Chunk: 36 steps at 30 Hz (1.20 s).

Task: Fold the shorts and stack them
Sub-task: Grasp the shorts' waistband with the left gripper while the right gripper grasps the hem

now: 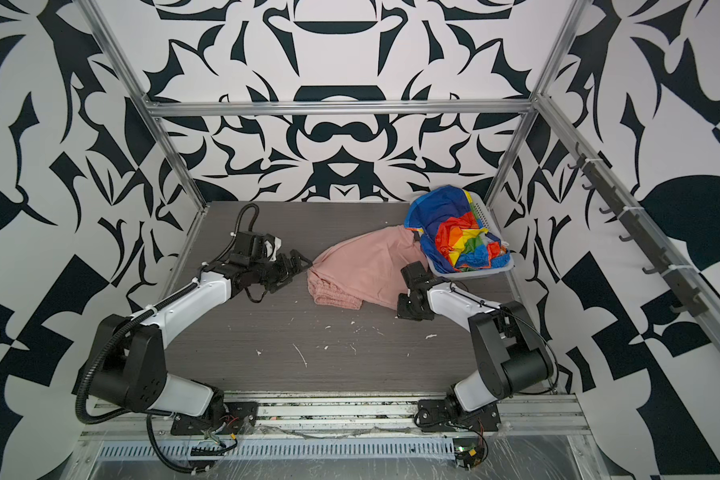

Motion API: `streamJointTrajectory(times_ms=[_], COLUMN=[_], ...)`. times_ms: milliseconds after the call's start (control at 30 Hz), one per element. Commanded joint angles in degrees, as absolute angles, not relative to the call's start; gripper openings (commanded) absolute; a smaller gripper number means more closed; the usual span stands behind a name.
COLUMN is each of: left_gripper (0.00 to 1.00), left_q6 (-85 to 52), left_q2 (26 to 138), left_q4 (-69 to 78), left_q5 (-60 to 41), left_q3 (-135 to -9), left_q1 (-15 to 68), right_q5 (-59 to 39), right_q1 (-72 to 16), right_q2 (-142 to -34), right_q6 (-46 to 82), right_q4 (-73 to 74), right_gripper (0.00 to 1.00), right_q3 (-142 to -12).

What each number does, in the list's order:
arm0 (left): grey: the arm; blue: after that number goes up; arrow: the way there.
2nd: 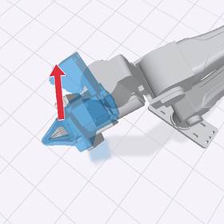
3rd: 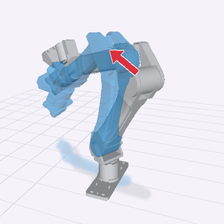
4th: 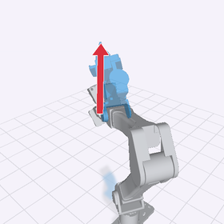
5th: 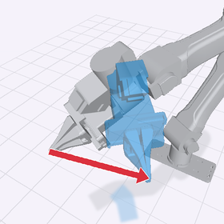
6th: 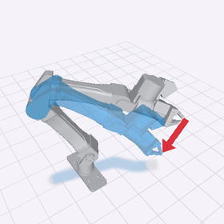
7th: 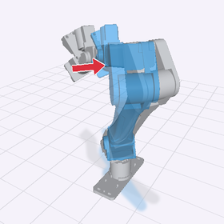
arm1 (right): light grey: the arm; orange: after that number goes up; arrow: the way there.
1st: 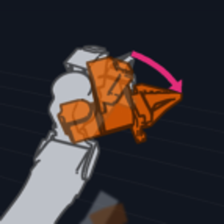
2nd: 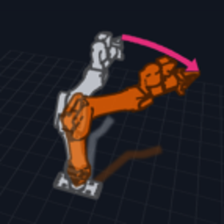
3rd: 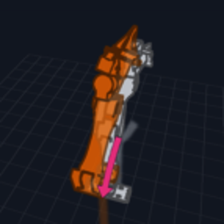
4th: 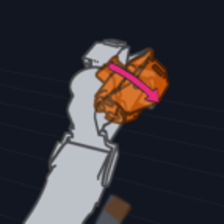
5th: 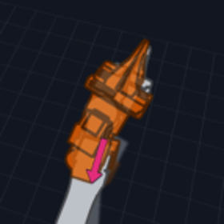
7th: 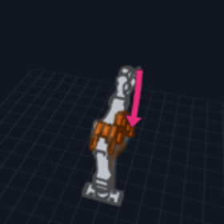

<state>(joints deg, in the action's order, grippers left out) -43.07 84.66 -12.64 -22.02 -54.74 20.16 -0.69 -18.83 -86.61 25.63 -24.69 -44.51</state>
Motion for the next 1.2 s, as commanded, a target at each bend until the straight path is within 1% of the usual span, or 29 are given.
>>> streamJointTrajectory(times_ms=[0,67,167,367,567,633,800,867,1000,1033,1100,1133,1167], left_gripper=[1.00,1.00,0.94,0.76,0.56,0.54,0.40,0.37,0.27,0.22,0.05,0.00,0.00], left_q6=[-41.31,-41.55,-41.45,-41.39,-41.73,-41.59,-40.58,-40.09,-39.47,-39.40,-38.64,-38.04,-37.22], left_q2=[86.69,88.78,92.16,98.09,100.13,100.99,103.50,104.35,105.68,105.87,105.96,105.65,104.92], left_q4=[-14.82,-14.77,-14.04,-13.19,-11.63,-11.51,-11.42,-11.43,-11.51,-11.45,-11.46,-12.39,-14.11], left_q5=[-22.32,-23.12,-23.14,-24.09,-22.68,-21.93,-21.53,-21.71,-21.99,-22.14,-22.76,-23.11,-22.96], left_q3=[-54.12,-54.58,-55.79,-58.71,-60.21,-60.68,-62.11,-62.49,-62.84,-62.93,-63.68,-64.37,-65.91], left_q1=[21.36,22.00,23.28,25.28,26.68,27.06,27.75,27.98,28.13,28.14,28.17,28.13,27.68], right_q5=[0.00,0.00,0.01,-0.26,-0.70,-1.03,-1.32,-1.32,-2.08,-2.54,-3.39,-3.51,-3.60], right_q1=[-18.43,-18.33,-18.11,-17.66,-17.50,-17.40,-17.14,-16.99,-16.46,-16.28,-16.08,-16.00,-15.92], right_q2=[-83.59,-82.38,-82.19,-81.67,-81.69,-81.66,-81.59,-81.49,-81.49,-81.54,-81.86,-82.05,-82.09], right_q6=[25.61,25.15,24.51,24.58,24.52,24.66,24.54,24.36,24.39,24.60,24.66,24.65,24.42], right_q4=[-25.97,-26.73,-28.51,-29.06,-28.96,-28.79,-28.88,-28.85,-28.78,-28.73,-28.72,-29.01,-29.51], right_gripper=[0.00,0.00,0.00,0.00,0.00,0.00,0.00,0.00,0.00,0.00,0.00,0.00,0.00], right_q3=[-49.88,-51.94,-54.60,-56.55,-57.03,-57.24,-58.57,-59.21,-60.13,-60.43,-61.96,-63.08,-64.63])
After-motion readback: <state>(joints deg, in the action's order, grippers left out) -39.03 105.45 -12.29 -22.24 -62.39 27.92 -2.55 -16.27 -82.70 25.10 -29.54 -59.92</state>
